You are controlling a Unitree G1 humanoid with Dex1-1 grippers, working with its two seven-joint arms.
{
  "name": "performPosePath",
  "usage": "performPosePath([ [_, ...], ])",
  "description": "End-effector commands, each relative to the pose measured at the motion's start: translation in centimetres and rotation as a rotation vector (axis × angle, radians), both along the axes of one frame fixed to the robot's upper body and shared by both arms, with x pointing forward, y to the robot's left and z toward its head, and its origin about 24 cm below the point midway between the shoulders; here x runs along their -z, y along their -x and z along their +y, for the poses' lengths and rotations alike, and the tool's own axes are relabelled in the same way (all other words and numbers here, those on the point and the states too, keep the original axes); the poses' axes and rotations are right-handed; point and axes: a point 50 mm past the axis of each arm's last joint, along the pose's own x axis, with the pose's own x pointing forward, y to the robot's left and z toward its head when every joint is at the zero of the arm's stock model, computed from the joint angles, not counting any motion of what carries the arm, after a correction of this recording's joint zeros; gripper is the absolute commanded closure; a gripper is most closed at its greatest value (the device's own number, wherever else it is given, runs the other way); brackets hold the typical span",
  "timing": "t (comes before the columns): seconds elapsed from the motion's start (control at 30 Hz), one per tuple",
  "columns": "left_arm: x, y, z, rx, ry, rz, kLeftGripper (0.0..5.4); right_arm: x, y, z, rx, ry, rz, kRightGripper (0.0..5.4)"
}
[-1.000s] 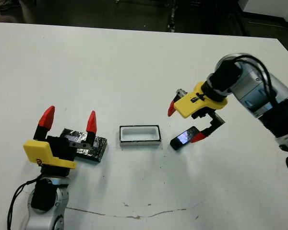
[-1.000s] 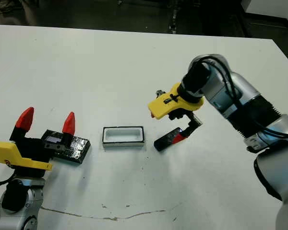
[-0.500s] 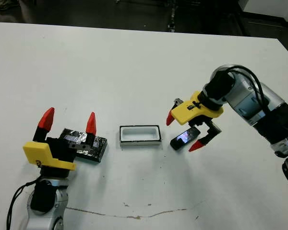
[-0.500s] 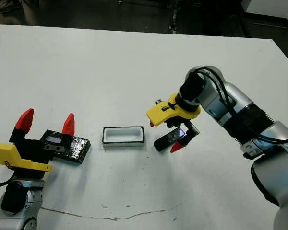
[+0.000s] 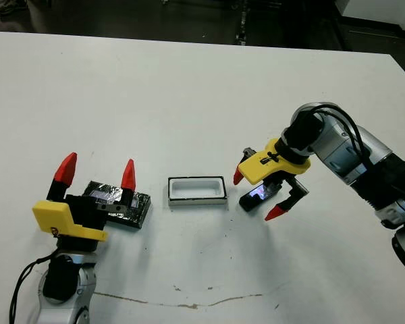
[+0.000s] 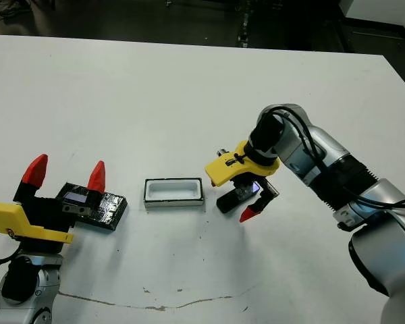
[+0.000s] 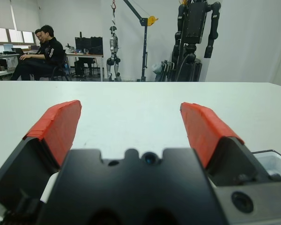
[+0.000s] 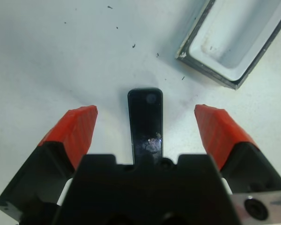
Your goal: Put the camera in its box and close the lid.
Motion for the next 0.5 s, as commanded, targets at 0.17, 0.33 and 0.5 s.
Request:
performPosePath([
  [0.17, 0.19, 0.3, 0.04, 0.005, -0.006, 0.016, 0.0, 0.45, 0.01, -0.39, 0.005, 0.0, -0.006, 0.75],
  [0.33, 0.19, 0.24, 0.04, 0.004, -0.012, 0.011, 0.0, 0.74, 0.01, -0.59, 0.017, -0.011, -0.015, 1.4],
  [0.5, 0.19, 0.23, 0.04, 0.005, -0.008, 0.009, 0.0, 1.07, 0.1, -0.83, 0.038, -0.059, 0.003, 2.18],
])
